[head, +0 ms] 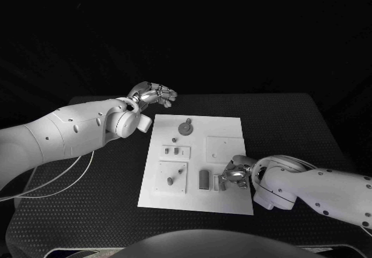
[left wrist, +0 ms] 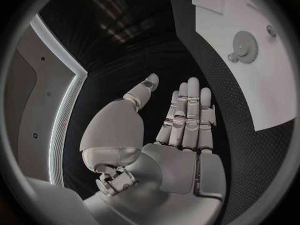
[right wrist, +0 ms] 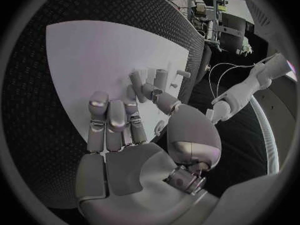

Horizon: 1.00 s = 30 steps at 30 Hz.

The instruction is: Assemble the parts on the task board

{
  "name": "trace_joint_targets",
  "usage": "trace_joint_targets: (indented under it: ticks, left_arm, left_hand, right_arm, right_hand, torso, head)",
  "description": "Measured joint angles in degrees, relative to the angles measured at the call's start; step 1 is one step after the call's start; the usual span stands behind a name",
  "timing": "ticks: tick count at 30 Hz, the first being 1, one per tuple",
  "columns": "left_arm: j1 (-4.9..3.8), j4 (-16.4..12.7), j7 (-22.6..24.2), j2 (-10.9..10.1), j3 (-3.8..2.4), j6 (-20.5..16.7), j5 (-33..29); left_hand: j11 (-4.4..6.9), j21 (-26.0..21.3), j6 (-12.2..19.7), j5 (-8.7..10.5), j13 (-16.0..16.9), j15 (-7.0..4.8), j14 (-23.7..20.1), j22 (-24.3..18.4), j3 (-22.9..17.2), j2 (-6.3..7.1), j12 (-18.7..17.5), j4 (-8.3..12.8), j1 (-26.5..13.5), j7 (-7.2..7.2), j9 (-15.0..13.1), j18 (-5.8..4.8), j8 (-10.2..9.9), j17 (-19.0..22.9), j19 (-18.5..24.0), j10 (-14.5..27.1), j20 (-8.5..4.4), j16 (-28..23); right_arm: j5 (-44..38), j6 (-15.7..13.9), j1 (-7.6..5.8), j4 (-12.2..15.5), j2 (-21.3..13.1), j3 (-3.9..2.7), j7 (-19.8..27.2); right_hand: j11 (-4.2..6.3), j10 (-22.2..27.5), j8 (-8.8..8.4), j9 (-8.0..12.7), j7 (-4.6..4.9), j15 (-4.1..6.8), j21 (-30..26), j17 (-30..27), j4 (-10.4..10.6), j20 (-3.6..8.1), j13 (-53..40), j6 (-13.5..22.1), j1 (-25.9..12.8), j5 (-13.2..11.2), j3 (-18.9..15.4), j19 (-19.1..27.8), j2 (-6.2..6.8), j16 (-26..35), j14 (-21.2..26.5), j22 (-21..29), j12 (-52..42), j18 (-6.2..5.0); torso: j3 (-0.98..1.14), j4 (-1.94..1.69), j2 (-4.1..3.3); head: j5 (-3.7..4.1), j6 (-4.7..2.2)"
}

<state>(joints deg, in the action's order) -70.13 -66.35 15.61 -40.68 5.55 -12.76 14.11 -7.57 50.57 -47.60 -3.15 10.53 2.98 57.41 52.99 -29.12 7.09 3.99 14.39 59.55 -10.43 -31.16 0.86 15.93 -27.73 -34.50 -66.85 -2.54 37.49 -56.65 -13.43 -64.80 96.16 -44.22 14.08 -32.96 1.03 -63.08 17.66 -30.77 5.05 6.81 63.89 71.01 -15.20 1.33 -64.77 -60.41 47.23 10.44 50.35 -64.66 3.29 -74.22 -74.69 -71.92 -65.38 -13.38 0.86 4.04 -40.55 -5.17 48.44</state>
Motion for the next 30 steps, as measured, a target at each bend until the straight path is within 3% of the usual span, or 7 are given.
trace_joint_targets:
  ticks: [19,23,30]
  left_arm:
    - [-0.01,-0.01,-0.13,-0.02,0.0,0.05,0.19]
    - [-0.01,-0.04,-0.15,-0.02,0.0,0.06,0.21]
    - [-0.01,-0.04,-0.17,0.0,0.0,0.07,0.24]
  left_hand:
    - [0.0,0.0,0.0,0.0,0.0,0.0,0.0,0.04,-0.16,0.0,0.0,-0.16,0.0,0.0,0.01,0.0,0.0,-0.05,0.0,0.0,0.0,0.0]
    - [0.0,0.0,0.0,0.0,0.0,0.0,0.0,0.04,-0.16,0.0,0.0,-0.16,0.0,0.0,0.01,0.0,0.0,-0.11,0.0,0.0,0.0,0.0]
    - [0.0,0.0,0.0,0.0,0.0,0.0,0.0,0.04,-0.16,0.0,0.0,-0.16,0.0,0.0,0.02,0.0,0.0,-0.1,0.0,0.0,0.0,0.0]
  right_arm:
    - [2.17,-0.11,-0.02,-0.89,1.09,0.0,-0.1]
    - [2.47,0.25,-0.02,-1.11,1.28,0.02,-0.2]
    - [2.77,0.66,-0.02,-1.28,1.72,0.04,-0.43]
  right_hand:
    - [0.01,-0.01,0.11,-0.07,0.05,0.16,0.22,0.18,-0.14,-0.01,-0.14,-0.05,-0.82,0.68,-1.75,-0.02,-0.26,0.0,-0.18,0.28,0.0,-0.01]
    - [0.31,-0.31,0.54,-0.42,-0.03,0.16,0.22,0.23,0.12,-0.1,-0.15,-0.14,-1.85,0.87,-2.78,-0.11,0.63,0.0,-0.37,0.4,0.0,-0.01]
    - [0.42,-0.42,0.28,-0.14,-0.05,0.17,0.23,0.39,0.65,-0.11,-0.27,-0.17,-3.73,-1.16,-4.63,-0.12,1.59,0.01,-0.39,0.53,0.0,0.0]
  torso:
    - [-0.02,0.01,0.0]
    - [-0.02,0.03,0.01]
    - [-0.02,0.03,0.01]
  head:
    - [-0.27,0.18]
    - [-0.29,0.21]
    - [-0.34,0.32]
